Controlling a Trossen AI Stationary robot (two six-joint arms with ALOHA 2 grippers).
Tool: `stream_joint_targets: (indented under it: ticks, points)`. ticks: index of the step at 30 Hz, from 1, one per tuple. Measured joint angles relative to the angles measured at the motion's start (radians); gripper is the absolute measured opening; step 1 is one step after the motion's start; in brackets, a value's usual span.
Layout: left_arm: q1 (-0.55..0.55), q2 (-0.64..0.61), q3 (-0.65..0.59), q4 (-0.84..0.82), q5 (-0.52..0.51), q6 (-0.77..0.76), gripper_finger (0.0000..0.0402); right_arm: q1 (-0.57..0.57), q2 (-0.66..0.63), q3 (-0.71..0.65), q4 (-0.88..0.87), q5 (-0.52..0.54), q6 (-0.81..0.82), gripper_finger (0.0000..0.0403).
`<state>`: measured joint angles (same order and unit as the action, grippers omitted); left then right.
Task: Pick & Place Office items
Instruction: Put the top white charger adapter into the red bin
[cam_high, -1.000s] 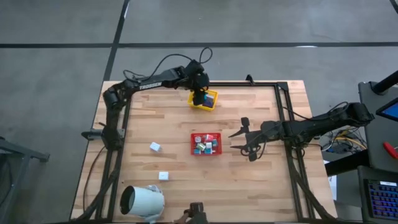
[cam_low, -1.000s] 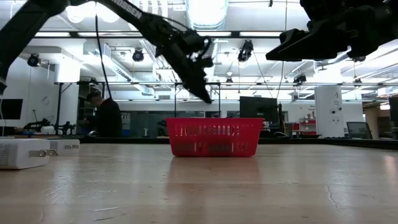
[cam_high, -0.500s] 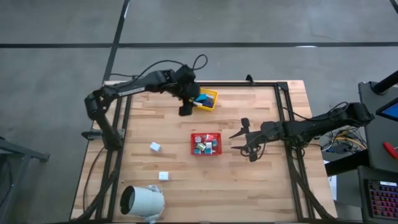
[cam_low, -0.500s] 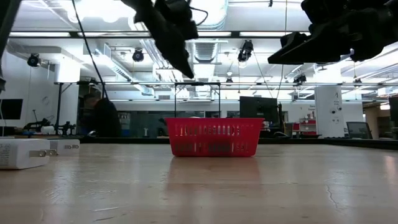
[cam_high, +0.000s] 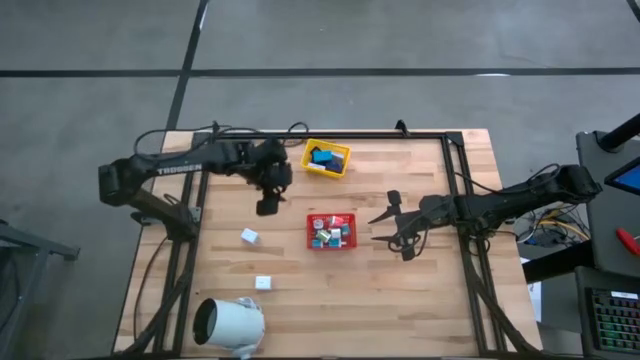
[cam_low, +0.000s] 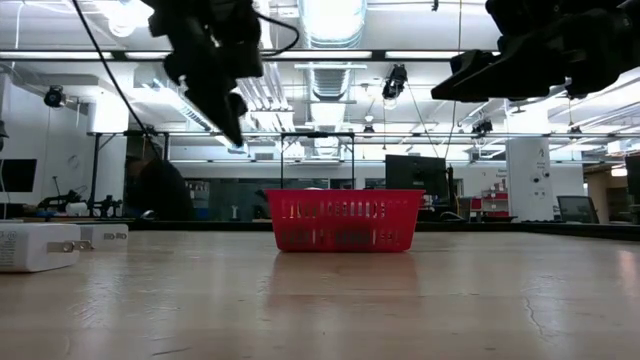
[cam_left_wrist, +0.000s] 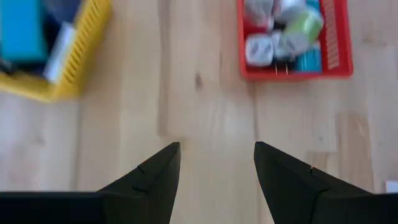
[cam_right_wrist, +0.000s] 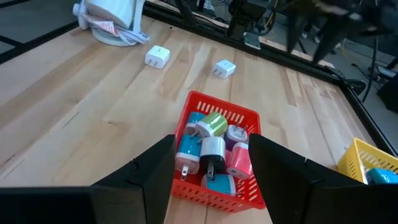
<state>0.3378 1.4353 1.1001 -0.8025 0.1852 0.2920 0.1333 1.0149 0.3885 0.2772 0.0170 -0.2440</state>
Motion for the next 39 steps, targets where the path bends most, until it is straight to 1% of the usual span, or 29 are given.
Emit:
stream_joint_targets:
  ticks: [4, 8, 19, 29, 39]
  points:
    - [-0.037, -0.032, -0.085, 0.013, -0.004, -0.039, 0.0209, 0.000, 0.000, 0.000, 0.004, 0.000, 0.000, 0.0201]
    - [-0.085, -0.038, -0.133, 0.010, -0.016, -0.063, 0.0209, 0.000, 0.000, 0.000, 0.020, 0.000, 0.005, 0.0201]
    - [-0.183, -0.047, -0.156, -0.170, -0.027, -0.039, 0.0209, 0.000, 0.000, 0.000, 0.029, 0.001, 0.032, 0.0201]
    - [-0.211, -0.045, -0.192, -0.175, -0.026, -0.097, 0.0209, 0.000, 0.000, 0.000, 0.026, 0.001, 0.035, 0.0201]
    - [-0.239, -0.045, -0.293, -0.157, -0.025, -0.162, 0.0209, 0.000, 0.000, 0.000, 0.025, 0.002, 0.035, 0.0201]
